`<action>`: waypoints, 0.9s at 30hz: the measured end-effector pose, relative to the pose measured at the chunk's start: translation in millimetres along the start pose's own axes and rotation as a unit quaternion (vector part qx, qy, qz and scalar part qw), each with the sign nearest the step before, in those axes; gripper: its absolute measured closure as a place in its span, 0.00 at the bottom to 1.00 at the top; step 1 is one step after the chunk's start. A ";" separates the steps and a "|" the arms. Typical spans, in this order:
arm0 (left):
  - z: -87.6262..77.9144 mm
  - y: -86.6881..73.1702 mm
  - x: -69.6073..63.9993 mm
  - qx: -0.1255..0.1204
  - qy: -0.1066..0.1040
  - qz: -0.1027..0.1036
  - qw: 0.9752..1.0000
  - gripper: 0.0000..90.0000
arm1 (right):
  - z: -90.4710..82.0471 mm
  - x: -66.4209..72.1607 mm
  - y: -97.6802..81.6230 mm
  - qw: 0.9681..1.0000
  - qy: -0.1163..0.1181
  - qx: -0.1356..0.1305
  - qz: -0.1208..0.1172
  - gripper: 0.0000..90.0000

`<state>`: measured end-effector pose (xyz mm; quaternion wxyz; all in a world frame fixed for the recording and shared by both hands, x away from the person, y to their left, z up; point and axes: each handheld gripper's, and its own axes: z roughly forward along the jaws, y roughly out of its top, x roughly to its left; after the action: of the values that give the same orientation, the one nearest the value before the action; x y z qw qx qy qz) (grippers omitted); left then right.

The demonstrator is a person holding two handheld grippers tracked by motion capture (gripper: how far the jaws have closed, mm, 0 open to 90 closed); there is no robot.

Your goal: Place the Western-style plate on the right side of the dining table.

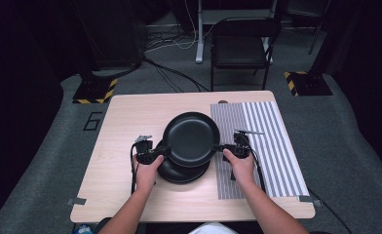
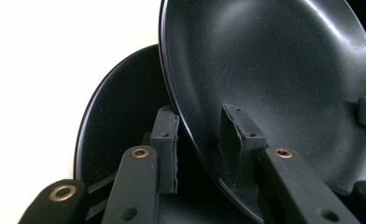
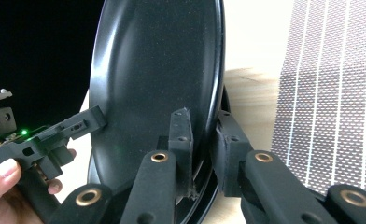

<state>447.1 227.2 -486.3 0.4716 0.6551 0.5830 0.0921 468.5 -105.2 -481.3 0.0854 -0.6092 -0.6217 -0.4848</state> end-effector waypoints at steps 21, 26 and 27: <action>-5.6 6.0 -12.0 -0.002 -0.012 0.012 1.000 0.76 | -19.8 6.1 10.6 1.000 0.014 -0.015 0.016 0.92; -7.1 8.9 -17.5 -0.007 -0.011 0.018 1.000 0.77 | -23.6 4.5 10.7 0.999 0.016 -0.021 0.020 0.93; -7.3 9.5 -19.3 -0.007 -0.013 0.024 1.000 0.77 | -24.9 4.0 10.9 0.999 0.018 -0.022 0.020 0.92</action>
<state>442.8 215.7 -467.2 0.4815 0.6668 0.5601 0.0989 464.7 -122.4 -460.3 0.0928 -0.6146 -0.5969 -0.5073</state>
